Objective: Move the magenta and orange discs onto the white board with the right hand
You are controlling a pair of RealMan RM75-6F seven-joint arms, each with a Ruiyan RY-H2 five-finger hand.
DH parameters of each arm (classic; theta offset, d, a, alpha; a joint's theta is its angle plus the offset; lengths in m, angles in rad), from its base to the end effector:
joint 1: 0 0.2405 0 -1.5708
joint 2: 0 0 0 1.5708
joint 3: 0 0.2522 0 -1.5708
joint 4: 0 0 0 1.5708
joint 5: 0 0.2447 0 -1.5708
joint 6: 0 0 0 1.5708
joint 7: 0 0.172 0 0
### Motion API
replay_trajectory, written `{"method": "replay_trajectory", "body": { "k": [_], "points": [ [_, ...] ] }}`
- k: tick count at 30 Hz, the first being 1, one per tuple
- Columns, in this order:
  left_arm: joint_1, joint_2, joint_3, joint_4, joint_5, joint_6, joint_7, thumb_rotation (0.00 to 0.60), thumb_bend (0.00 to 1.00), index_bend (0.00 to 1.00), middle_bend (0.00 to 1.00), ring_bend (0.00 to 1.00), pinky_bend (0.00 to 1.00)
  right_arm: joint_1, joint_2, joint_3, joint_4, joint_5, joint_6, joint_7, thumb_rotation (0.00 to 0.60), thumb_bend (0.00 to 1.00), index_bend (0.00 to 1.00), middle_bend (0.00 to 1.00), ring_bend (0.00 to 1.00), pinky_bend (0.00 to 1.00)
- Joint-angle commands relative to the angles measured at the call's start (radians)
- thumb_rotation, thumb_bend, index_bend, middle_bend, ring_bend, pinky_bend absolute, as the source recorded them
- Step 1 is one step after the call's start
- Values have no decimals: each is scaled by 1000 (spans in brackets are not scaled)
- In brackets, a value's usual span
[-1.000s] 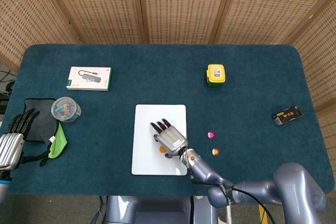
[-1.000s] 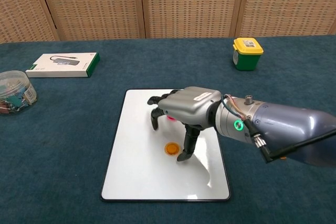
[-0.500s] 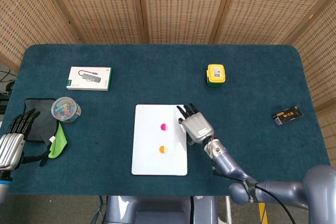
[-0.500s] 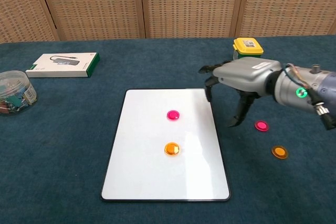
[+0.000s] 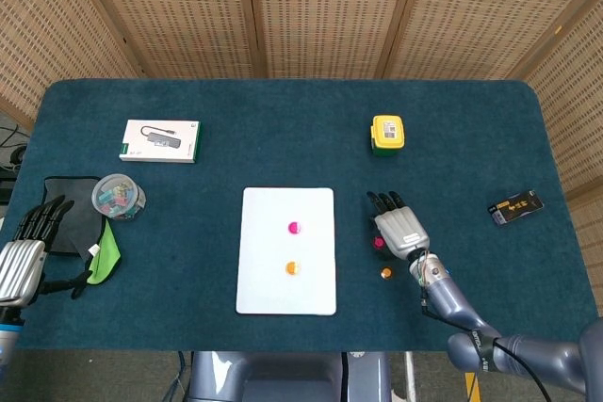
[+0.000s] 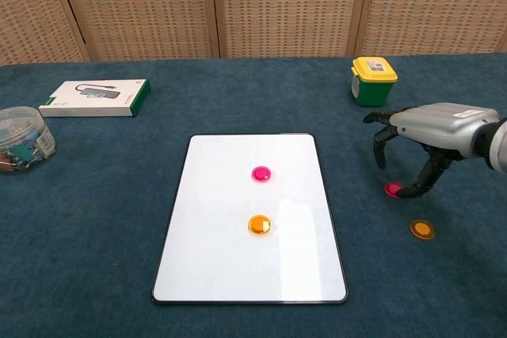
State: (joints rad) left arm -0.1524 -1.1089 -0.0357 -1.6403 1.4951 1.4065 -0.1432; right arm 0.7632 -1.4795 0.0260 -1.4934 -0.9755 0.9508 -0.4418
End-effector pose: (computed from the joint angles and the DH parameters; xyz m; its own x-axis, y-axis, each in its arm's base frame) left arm -0.3081 0.2283 0.1113 0.2476 0.0795 0.9656 0.9682 -0.0570 -0.2436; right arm -0.1929 -0.3570 -0.0600 0.5859 -0.3466 0.7325 -0.8064 -0.3397 0.4842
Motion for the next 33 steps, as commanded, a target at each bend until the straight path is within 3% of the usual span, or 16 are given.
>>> {"method": "replay_trajectory", "body": {
  "k": [1, 33],
  "points": [
    [0, 0, 0, 0, 0, 1, 1, 600, 0, 0, 0, 0, 0, -2, -2, 7, 4, -4, -9, 6, 600, 338, 417, 0, 0, 0],
    [1, 0, -1, -2, -9, -4, 2, 600, 0, 0, 0, 0, 0, -33, -61, 22, 106, -15, -83, 47, 600, 363, 419, 0, 0, 0]
  ]
}}
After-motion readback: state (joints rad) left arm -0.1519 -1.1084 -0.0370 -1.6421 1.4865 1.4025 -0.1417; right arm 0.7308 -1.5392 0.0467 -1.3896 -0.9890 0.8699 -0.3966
